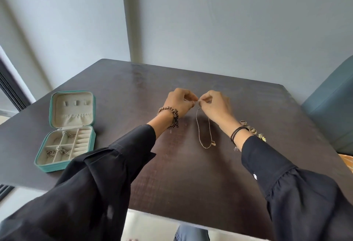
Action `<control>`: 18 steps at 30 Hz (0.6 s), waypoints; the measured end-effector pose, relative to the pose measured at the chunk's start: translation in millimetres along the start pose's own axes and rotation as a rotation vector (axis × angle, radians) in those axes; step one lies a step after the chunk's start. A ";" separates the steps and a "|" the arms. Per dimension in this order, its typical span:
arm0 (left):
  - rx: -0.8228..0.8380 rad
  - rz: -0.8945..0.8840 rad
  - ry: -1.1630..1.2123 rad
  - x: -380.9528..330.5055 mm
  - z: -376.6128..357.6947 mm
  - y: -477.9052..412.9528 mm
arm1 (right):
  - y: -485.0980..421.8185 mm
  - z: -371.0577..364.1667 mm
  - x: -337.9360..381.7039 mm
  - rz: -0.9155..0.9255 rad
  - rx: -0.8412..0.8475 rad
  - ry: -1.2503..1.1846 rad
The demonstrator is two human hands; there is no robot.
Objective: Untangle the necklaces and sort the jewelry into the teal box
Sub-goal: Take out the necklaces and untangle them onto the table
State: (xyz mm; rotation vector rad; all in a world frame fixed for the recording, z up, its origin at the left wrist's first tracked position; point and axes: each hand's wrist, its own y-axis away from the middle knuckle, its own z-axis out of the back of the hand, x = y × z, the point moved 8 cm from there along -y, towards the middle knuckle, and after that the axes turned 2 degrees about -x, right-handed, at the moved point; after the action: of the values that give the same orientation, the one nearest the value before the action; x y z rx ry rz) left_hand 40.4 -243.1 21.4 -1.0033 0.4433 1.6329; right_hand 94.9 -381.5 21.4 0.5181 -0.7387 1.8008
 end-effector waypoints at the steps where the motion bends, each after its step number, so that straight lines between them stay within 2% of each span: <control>1: -0.007 -0.004 -0.005 -0.4 7.0 7.6 | 7.3 0.4 6.8 0.016 0.005 -0.003; 10: -0.135 0.024 -0.062 12.1 87.4 94.2 | 83.6 -15.4 73.3 0.127 0.069 -0.104; 18: -0.237 0.052 -0.114 39.6 170.8 166.0 | 143.3 -60.3 145.3 0.236 0.207 -0.214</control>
State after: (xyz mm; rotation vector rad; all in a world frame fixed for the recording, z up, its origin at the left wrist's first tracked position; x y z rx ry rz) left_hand -178.9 -146.9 52.1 -1.0728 0.2034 1.8099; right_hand -88.6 -275.4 40.4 0.7982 -0.7885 2.0771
